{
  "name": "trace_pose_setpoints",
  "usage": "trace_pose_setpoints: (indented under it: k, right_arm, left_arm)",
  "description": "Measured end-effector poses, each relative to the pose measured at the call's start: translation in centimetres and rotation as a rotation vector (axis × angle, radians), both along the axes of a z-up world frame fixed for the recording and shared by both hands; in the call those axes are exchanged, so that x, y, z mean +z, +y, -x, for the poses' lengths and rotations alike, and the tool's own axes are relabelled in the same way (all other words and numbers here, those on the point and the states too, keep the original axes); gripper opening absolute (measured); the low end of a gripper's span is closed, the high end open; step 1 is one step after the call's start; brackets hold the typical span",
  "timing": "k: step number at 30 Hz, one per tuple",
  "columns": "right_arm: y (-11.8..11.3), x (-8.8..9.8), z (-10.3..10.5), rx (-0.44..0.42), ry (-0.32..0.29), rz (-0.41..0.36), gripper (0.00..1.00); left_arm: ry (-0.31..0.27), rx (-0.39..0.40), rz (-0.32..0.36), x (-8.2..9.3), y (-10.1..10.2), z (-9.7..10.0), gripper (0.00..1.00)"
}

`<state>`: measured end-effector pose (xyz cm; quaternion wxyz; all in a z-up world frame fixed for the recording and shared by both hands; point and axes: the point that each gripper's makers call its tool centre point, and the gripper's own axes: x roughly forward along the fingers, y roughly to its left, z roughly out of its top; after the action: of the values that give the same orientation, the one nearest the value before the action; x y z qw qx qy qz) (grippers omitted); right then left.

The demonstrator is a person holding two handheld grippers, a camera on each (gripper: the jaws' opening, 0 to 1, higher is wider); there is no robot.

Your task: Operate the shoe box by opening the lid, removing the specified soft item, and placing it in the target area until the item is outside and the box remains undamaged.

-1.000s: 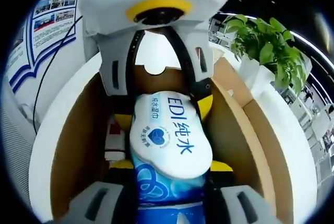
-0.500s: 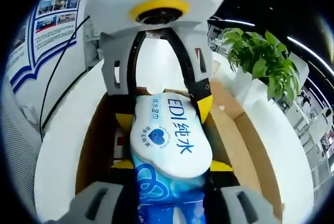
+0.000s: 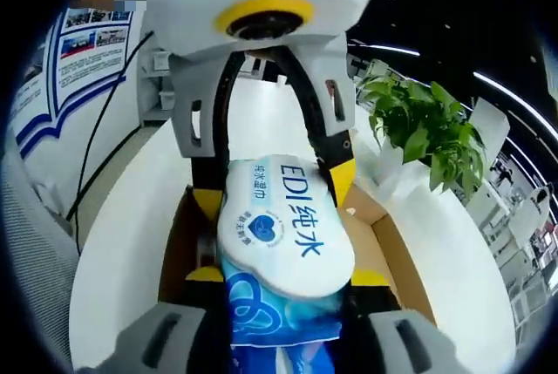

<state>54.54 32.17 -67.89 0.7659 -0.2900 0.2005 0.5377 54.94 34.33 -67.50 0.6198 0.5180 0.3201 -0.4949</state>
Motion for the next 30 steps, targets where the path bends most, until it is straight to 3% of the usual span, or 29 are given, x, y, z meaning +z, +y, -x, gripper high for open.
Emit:
trace_pose_setpoints:
  k: [16, 30]
  right_arm:
    - [-3.9, 4.3, 0.5, 0.001, -0.038, 0.014, 0.44]
    - [-8.6, 5.3, 1.3, -0.019, -0.033, 0.040, 0.44]
  left_arm:
    - [-0.033, -0.004, 0.035, 4.1, -3.9, 0.5, 0.57]
    - [-0.021, -0.025, 0.064, 5.1, -8.5, 1.1, 0.57]
